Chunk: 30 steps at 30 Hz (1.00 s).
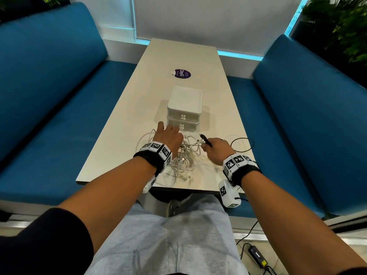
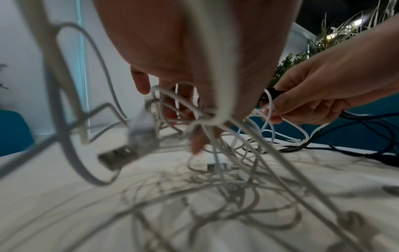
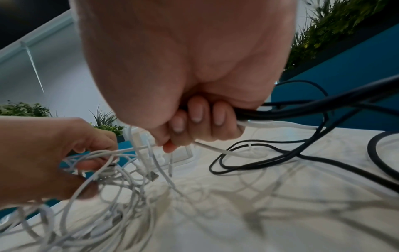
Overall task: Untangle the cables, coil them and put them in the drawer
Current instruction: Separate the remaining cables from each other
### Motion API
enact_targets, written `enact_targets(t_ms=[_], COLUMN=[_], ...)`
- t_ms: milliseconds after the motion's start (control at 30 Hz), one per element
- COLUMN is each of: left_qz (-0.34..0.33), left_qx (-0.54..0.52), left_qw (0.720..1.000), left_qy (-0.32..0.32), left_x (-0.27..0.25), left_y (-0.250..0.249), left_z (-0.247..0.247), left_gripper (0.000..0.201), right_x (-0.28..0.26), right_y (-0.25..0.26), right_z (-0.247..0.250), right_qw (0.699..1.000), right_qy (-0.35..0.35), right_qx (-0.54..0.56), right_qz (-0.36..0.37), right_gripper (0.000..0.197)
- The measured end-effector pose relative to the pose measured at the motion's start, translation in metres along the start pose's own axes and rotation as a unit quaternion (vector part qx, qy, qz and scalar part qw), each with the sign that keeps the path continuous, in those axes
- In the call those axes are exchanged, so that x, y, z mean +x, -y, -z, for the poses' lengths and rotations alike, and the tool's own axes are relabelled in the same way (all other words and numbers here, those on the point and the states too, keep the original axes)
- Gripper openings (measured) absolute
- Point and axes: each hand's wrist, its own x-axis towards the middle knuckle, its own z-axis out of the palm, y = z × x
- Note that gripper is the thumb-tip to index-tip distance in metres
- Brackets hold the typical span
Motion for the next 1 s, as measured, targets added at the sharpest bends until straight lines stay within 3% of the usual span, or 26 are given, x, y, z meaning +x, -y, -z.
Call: enact_targets(t_ms=[100, 267, 400, 567, 767, 1000], left_qz=[-0.002, -0.03, -0.041, -0.007, -0.01, -0.024], left_qx=[-0.029, -0.026, -0.022, -0.062, 0.058, 0.057], left_qw=[0.999, 0.999, 0.999, 0.997, 0.998, 0.998], left_qy=[0.039, 0.006, -0.002, -0.043, -0.029, -0.013], left_x=[0.002, 0.001, -0.001, 0.005, 0.003, -0.002], left_y=[0.003, 0.006, 0.012, 0.018, 0.019, 0.036], left_z=[0.003, -0.001, 0.0, -0.012, -0.015, -0.026], left_gripper=[0.014, 0.028, 0.018, 0.051, 0.024, 0.023], right_x=[-0.001, 0.0, 0.001, 0.001, 0.002, -0.002], right_y=[-0.003, -0.005, -0.008, -0.008, -0.009, -0.028], right_z=[0.003, 0.004, 0.003, 0.002, 0.005, 0.007], right_qw=[1.0, 0.999, 0.999, 0.998, 0.997, 0.994], right_qy=[-0.001, -0.002, -0.002, -0.003, -0.008, -0.008], right_qx=[-0.002, -0.018, -0.035, -0.041, -0.06, -0.073], right_qz=[-0.015, -0.032, -0.04, -0.048, -0.054, -0.076], right_gripper=[0.036, 0.037, 0.037, 0.038, 0.04, 0.037])
